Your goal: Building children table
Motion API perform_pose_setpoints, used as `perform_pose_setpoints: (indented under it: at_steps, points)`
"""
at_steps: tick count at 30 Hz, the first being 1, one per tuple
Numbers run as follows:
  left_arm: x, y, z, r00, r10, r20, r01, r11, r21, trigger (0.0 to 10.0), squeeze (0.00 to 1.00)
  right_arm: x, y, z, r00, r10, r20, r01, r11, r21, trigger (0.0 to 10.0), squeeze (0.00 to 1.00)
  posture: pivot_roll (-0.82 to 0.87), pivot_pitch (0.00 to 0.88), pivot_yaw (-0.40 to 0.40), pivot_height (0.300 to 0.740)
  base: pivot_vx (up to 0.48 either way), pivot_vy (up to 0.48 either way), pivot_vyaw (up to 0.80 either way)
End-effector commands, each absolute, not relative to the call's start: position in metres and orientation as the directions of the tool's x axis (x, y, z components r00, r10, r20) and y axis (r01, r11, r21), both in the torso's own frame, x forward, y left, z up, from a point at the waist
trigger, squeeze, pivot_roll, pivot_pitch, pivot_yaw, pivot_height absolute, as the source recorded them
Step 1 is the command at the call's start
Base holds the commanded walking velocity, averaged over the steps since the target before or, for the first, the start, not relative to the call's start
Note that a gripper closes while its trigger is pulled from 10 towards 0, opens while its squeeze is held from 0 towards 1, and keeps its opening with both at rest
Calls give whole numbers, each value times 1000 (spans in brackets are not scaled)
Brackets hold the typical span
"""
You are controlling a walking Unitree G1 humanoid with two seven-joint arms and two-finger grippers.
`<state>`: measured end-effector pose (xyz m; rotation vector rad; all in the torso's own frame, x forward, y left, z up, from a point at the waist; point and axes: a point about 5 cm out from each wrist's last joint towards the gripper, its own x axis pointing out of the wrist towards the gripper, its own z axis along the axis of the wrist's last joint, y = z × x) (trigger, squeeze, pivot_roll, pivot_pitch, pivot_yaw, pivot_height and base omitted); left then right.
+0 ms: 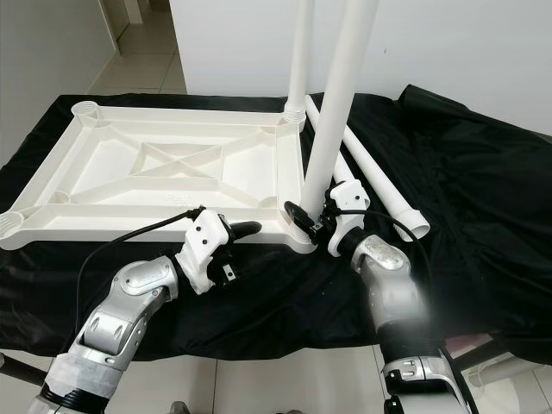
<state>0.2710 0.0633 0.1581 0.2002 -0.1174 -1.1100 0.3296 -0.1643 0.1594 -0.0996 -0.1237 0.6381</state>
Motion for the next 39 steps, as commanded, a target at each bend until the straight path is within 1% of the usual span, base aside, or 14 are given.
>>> perform_pose_setpoints:
  at_steps: [1, 2, 3, 8, 12, 16, 20, 22, 25, 27, 32, 34, 36, 39]
  points:
    - [273, 65, 158, 499, -867, -8, 846, 485, 224, 10000, 0, 329, -167, 155, 806, 587, 78, -576, 808, -128, 9294, 0, -24, 62, -10, 740, 0, 0, 0]
    - [273, 65, 158, 499, -867, -8, 846, 485, 224, 10000, 0, 329, -167, 155, 806, 587, 78, -576, 808, -128, 9294, 0, -24, 62, -10, 740, 0, 0, 0]
    - [273, 65, 158, 499, -867, -9, 845, 484, 225, 10000, 0, 329, -167, 155, 818, 570, 85, -559, 820, -120, 10000, 0, -25, 60, -11, 740, 0, 0, 0]
    - [273, 65, 158, 498, -867, -9, 846, 483, 226, 10000, 0, 329, -167, 153, 843, 530, 91, -519, 847, -113, 10000, 0, -26, 59, -12, 740, 0, 0, 0]
    - [272, 64, 157, 494, -869, -8, 848, 480, 224, 10000, 0, 327, -160, 154, 895, 426, 132, -424, 904, -45, 10000, 0, -30, 56, -14, 740, 0, 0, 0]
    - [271, 64, 156, 492, -871, -10, 850, 477, 222, 10000, 0, 325, -154, 156, 918, 367, 151, -369, 929, -10, 10000, 0, -31, 55, -16, 740, 0, 0, 0]
    - [271, 64, 156, 490, -871, -14, 851, 476, 221, 10000, 0, 324, -150, 157, 969, 202, 142, -212, 975, 61, 10000, 0, -34, 58, -17, 740, 0, 0, 0]
    - [271, 64, 155, 491, -871, -14, 851, 476, 221, 10000, 0, 324, -151, 157, 975, 178, 135, -188, 980, 68, 10000, 0, -34, 58, -17, 740, 0, 0, 0]
    - [271, 62, 155, 490, -872, -12, 852, 476, 218, 10000, 0, 322, -141, 155, 991, 35, 130, -50, 992, 114, 10000, 0, -35, 57, -28, 740, 0, 0, 0]
    - [271, 62, 155, 489, -872, -10, 852, 476, 217, 10000, 0, 320, -137, 156, 992, -20, 128, 5, 993, 114, 10000, 0, -35, 57, -28, 740, 0, 0, 0]
    - [271, 62, 155, 489, -872, -10, 853, 476, 216, 10000, 0, 319, -135, 156, 991, -38, 129, 22, 992, 121, 10000, 0, -36, 58, -30, 740, 0, 0, 0]
    - [271, 62, 155, 489, -872, -9, 853, 476, 214, 10000, 0, 317, -130, 156, 990, -66, 123, 50, 991, 127, 10000, 0, -37, 58, -31, 740, 0, 0, 0]
    - [270, 61, 154, 486, -874, -10, 855, 474, 212, 10000, 0, 312, -117, 155, 992, -75, 106, 58, 987, 150, 10000, 0, -39, 59, -32, 740, 0, 0, 0]
    - [271, 61, 154, 486, -874, -10, 855, 473, 211, 10000, 0, 311, -114, 155, 992, -72, 102, 56, 987, 151, 10000, 0, -40, 58, -33, 740, 0, 0, 0]
